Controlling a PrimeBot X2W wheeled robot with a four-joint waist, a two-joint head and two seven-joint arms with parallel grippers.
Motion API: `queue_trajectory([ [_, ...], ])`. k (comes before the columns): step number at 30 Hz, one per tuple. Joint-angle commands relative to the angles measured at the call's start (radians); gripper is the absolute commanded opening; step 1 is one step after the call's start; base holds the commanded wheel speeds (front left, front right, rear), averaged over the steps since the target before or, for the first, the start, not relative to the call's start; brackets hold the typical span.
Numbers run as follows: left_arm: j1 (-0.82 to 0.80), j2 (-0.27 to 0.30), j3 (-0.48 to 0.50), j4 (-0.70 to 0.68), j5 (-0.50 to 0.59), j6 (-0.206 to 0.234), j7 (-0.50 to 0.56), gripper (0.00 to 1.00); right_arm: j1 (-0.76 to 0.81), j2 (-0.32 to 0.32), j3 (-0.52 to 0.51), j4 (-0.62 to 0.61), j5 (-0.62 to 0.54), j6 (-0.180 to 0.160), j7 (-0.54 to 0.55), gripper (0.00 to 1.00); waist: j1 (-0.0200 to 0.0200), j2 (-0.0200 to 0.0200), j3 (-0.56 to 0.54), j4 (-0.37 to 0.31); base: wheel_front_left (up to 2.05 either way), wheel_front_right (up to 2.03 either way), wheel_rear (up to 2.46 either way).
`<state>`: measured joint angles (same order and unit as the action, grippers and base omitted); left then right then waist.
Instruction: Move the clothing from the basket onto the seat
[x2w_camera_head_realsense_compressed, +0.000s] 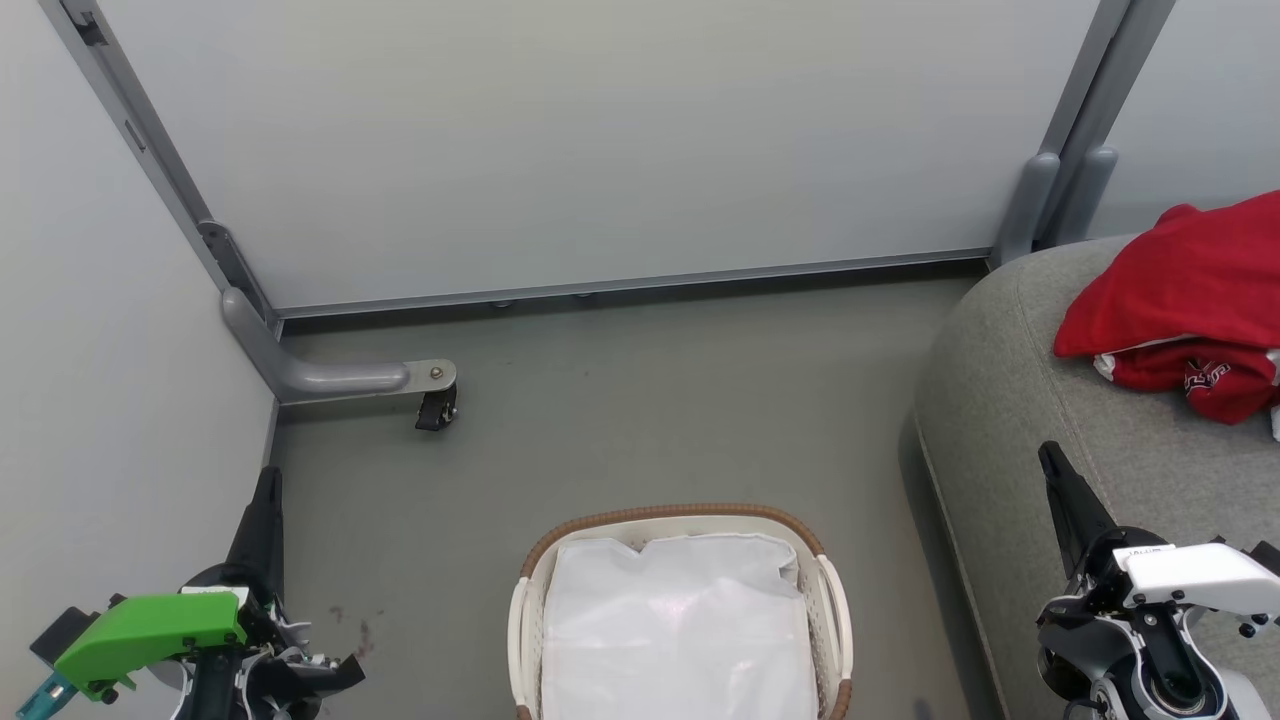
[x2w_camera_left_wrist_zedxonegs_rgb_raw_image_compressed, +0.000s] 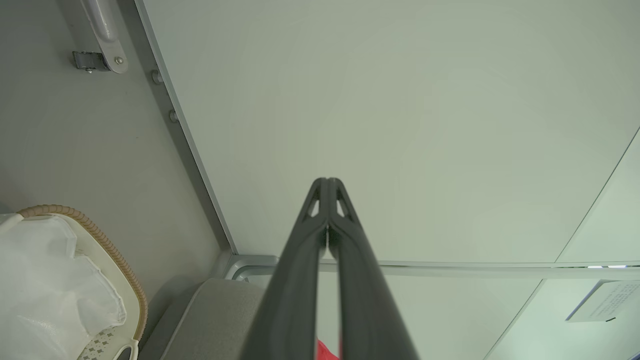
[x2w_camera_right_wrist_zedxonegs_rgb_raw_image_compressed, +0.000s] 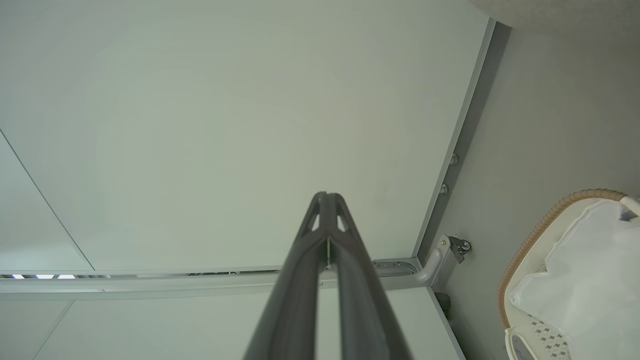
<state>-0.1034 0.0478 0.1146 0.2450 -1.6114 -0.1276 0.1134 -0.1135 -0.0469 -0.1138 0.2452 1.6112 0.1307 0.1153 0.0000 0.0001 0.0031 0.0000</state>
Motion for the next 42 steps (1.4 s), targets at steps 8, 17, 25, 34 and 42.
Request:
queue_trajectory([
  [8,-0.010,0.004,0.002,-0.001,-0.003,-0.006,0.004,0.00,0.010,-0.006,-0.002,-0.003,0.004,0.000,0.001,0.00,0.0000,-0.0001,0.000,0.000,0.00,0.00,0.00],
  [17,-0.010,0.004,0.002,-0.002,-0.003,-0.006,0.004,0.00,0.010,-0.006,-0.002,-0.003,0.003,0.000,0.001,0.00,0.0000,-0.0001,0.000,0.000,0.00,0.00,0.00],
  [25,-0.010,0.004,0.002,-0.002,-0.003,-0.006,0.004,0.00,0.010,-0.006,-0.002,-0.003,0.004,0.000,0.001,0.00,0.0000,-0.0001,0.000,0.000,0.00,0.00,0.00],
  [34,-0.010,0.004,0.002,-0.002,-0.003,-0.006,0.004,0.00,0.010,-0.006,-0.002,-0.003,0.003,0.000,0.001,0.00,0.0000,-0.0001,0.000,0.000,0.00,0.00,0.00],
  [42,-0.010,0.004,0.002,-0.002,-0.003,-0.006,0.004,0.00,0.010,-0.006,-0.002,-0.003,0.004,0.000,0.001,0.00,0.0000,-0.0001,0.000,0.000,0.00,0.00,0.00],
])
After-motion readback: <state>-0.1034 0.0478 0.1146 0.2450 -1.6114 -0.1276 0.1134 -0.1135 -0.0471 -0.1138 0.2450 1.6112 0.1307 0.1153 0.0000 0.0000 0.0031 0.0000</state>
